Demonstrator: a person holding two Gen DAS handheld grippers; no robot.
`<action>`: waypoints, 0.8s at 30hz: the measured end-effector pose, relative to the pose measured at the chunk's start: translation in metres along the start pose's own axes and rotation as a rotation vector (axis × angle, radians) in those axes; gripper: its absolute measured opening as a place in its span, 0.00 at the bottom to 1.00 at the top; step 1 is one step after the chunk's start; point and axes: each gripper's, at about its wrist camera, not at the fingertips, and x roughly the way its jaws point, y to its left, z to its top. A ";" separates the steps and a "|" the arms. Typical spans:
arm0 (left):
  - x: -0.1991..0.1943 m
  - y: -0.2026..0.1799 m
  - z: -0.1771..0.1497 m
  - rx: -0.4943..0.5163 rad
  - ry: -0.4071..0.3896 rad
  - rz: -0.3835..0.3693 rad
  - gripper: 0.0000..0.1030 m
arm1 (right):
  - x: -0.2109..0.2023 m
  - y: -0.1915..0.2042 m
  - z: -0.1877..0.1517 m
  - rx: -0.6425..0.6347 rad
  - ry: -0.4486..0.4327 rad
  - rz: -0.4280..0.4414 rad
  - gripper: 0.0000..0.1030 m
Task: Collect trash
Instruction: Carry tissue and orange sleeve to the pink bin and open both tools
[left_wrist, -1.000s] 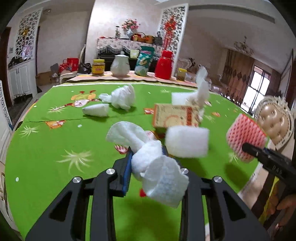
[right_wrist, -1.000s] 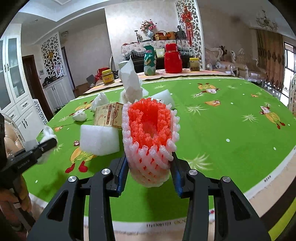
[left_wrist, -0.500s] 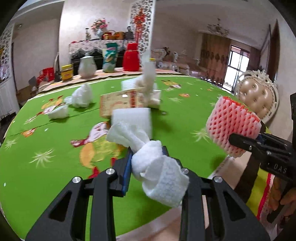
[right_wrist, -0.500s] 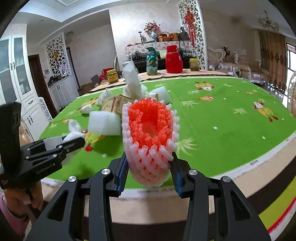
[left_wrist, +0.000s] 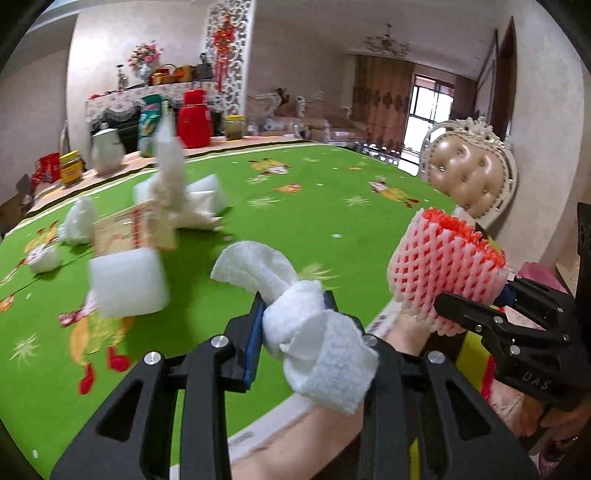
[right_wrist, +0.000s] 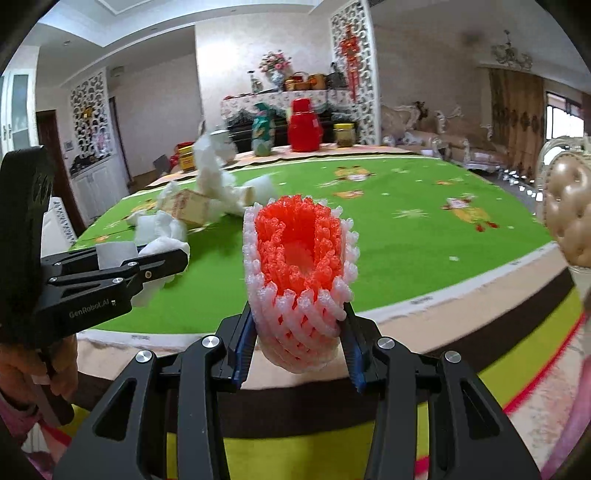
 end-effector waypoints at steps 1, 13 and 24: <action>0.005 -0.009 0.003 0.010 0.003 -0.014 0.29 | -0.004 -0.008 -0.001 0.010 -0.002 -0.014 0.40; 0.045 -0.108 0.014 0.151 0.014 -0.144 0.29 | -0.043 -0.090 -0.017 0.138 -0.035 -0.179 0.40; 0.052 -0.188 0.022 0.299 -0.014 -0.272 0.29 | -0.096 -0.143 -0.042 0.213 -0.064 -0.360 0.41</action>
